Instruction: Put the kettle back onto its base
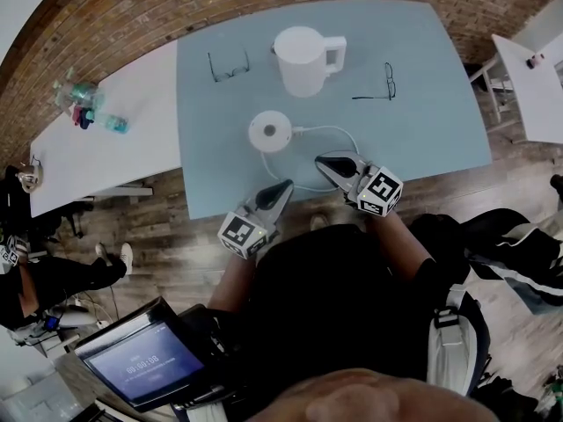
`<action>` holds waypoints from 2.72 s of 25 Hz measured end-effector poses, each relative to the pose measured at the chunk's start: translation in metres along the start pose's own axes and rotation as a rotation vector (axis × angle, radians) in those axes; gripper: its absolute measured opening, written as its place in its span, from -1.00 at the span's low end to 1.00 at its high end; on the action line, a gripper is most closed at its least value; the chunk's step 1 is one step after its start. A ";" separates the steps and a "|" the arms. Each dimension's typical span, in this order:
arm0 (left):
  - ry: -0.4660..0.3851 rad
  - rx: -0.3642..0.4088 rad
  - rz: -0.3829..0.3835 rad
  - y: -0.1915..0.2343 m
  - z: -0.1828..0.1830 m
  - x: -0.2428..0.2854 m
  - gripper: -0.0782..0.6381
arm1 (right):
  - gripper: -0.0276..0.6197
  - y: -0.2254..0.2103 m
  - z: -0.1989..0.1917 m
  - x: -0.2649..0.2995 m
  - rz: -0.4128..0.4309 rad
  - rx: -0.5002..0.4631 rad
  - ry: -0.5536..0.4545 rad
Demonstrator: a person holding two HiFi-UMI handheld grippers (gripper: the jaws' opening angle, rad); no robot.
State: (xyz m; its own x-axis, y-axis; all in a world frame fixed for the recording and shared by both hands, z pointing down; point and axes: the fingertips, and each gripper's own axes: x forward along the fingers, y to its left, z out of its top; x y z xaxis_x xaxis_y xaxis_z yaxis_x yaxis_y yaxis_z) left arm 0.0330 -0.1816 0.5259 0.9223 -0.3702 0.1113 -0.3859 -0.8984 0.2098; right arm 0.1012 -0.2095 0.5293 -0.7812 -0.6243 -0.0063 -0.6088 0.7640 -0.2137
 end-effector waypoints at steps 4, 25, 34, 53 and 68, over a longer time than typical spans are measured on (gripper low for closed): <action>0.013 0.009 -0.005 0.008 -0.001 0.015 -0.78 | -0.91 -0.016 0.001 0.001 -0.006 -0.015 0.007; 0.012 0.003 0.017 0.025 0.003 0.047 -0.78 | -0.91 -0.054 0.002 0.001 0.006 0.019 0.011; 0.017 0.004 0.016 0.022 0.002 0.051 -0.78 | -0.87 -0.090 -0.004 0.001 -0.094 -0.015 0.059; 0.029 -0.019 0.073 0.016 -0.006 0.032 -0.78 | -0.05 -0.298 -0.008 0.015 -0.581 -0.222 0.293; 0.057 -0.049 0.145 0.015 -0.019 0.003 -0.78 | -0.10 -0.375 -0.011 0.046 -0.690 -0.178 0.347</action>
State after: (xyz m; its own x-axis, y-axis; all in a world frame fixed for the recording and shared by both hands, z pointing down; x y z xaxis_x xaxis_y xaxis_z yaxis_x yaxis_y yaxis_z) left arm 0.0300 -0.1915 0.5480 0.8547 -0.4798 0.1984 -0.5167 -0.8235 0.2342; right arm 0.2919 -0.5228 0.6199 -0.1997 -0.9024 0.3819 -0.9615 0.2555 0.1009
